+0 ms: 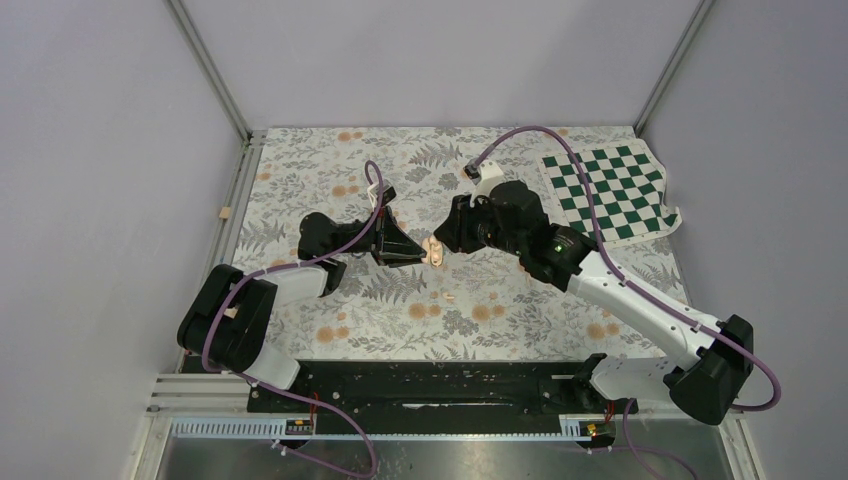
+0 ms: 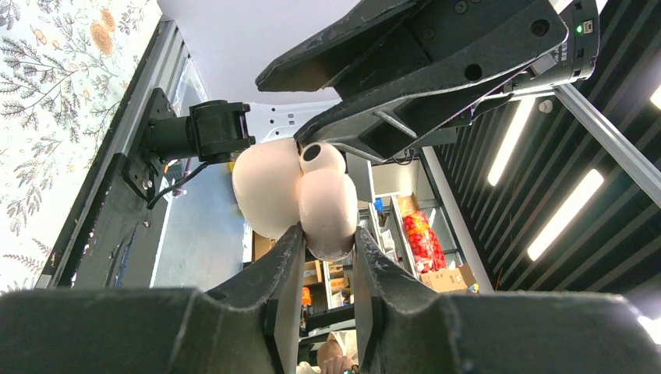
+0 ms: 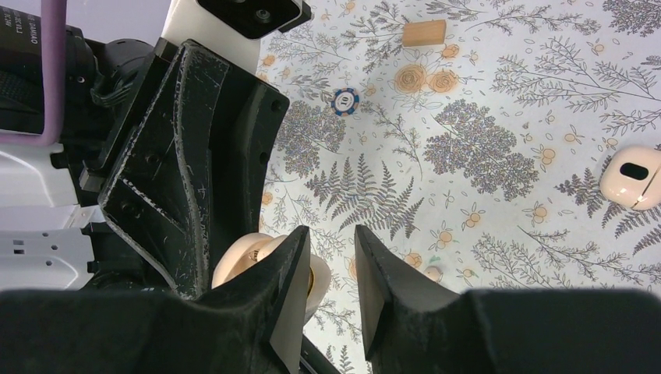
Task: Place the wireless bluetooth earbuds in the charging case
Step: Place the earbud in the charging case, then adjust the earbud with the charging case.
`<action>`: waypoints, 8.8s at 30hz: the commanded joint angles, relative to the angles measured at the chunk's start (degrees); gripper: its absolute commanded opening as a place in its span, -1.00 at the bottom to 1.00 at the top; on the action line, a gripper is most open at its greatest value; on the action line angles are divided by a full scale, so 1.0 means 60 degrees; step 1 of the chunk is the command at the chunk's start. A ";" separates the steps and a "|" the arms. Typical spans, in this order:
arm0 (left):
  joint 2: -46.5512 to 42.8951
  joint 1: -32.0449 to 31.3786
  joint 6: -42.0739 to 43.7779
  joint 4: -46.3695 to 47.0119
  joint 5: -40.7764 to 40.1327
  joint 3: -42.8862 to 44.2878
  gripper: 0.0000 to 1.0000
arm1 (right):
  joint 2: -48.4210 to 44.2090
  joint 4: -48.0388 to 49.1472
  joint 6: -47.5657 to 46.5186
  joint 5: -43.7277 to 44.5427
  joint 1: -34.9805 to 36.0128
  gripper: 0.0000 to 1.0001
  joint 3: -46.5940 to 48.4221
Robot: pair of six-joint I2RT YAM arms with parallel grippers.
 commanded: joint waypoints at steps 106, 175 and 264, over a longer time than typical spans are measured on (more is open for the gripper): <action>-0.0182 0.0055 0.0024 0.0683 0.0113 0.0076 -1.00 | 0.1166 -0.3599 -0.1461 -0.0553 0.0408 -0.14 0.3108; -0.0288 0.0037 0.0009 0.0770 0.0162 0.0093 -1.00 | 0.2319 -0.4648 -0.1699 0.0534 0.0452 -0.08 0.4426; -0.0021 0.0048 -0.0108 0.0888 0.0213 0.0362 -1.00 | 0.2483 -0.4436 -0.1554 0.0331 0.0494 -0.09 0.4752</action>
